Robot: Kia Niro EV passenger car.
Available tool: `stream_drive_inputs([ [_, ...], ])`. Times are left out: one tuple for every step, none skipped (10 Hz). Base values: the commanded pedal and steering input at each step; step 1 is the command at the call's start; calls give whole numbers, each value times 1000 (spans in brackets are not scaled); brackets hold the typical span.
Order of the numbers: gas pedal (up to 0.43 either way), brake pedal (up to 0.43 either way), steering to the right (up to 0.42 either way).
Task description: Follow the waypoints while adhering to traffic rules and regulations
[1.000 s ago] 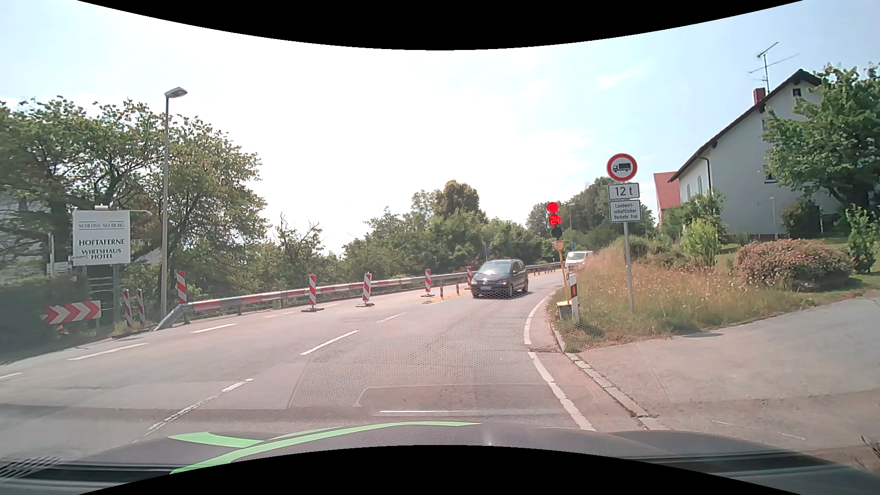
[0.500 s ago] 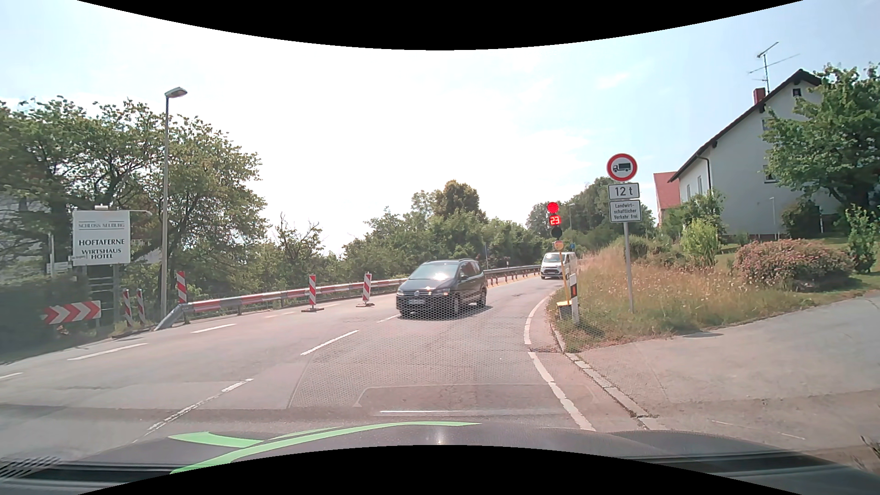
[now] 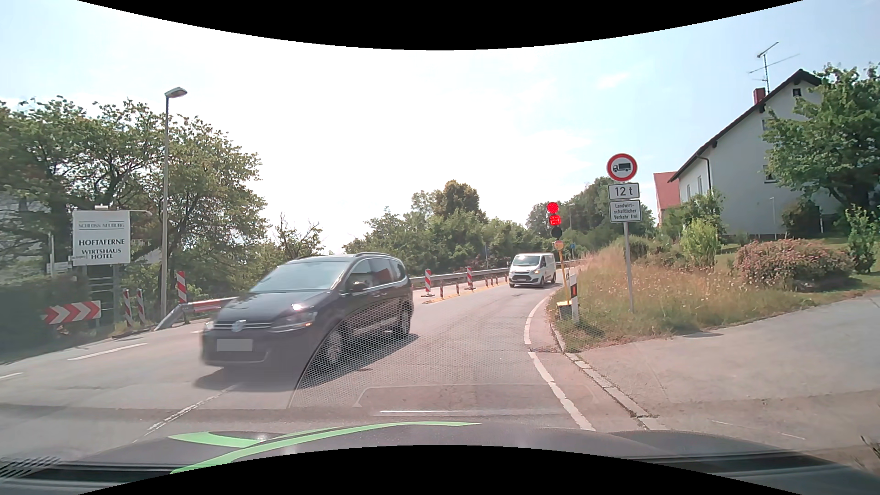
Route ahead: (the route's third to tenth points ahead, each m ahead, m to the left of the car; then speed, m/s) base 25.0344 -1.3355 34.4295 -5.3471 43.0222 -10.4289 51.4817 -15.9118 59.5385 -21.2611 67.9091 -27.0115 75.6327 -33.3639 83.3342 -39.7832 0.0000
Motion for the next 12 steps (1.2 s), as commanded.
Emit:
stream_drive_inputs([
  [0,329,72],
  [0,329,72],
  [0,323,72],
  [0,329,72],
  [0,329,72],
  [0,323,72],
  [0,329,72],
  [0,329,72],
  [0,329,72],
  [0,329,72],
  [0,329,72],
  [0,323,72],
])
